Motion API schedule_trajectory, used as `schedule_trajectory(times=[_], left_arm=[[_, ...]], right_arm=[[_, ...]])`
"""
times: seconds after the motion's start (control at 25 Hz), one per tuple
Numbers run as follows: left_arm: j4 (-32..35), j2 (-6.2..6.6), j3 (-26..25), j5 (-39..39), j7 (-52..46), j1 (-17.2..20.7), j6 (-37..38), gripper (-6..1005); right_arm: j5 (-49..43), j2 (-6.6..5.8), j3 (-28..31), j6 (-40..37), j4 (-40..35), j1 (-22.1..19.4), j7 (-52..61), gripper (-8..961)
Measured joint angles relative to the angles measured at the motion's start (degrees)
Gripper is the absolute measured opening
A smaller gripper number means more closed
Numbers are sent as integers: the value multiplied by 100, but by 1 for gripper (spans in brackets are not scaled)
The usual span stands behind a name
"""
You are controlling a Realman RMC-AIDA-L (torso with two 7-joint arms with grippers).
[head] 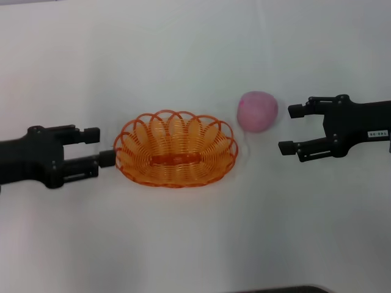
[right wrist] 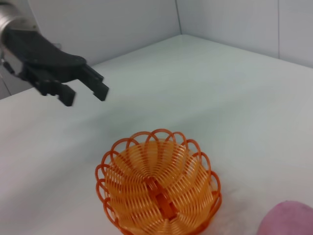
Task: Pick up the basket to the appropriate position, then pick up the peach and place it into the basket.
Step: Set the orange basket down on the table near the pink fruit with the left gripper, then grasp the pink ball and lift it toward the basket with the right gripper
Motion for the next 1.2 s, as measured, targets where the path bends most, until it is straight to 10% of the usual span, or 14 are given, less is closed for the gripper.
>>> schedule_trajectory(times=[0.28, 1.2], left_arm=[[-1031, -14, -444, -514, 2462, 368, 596, 632], [-2639, -13, -148, 475, 4167, 304, -459, 690]], right_arm=[[-1, 20, 60, 6, 0, 16, 6, 844], [-39, 70, 46, 117, 64, -7, 24, 832]])
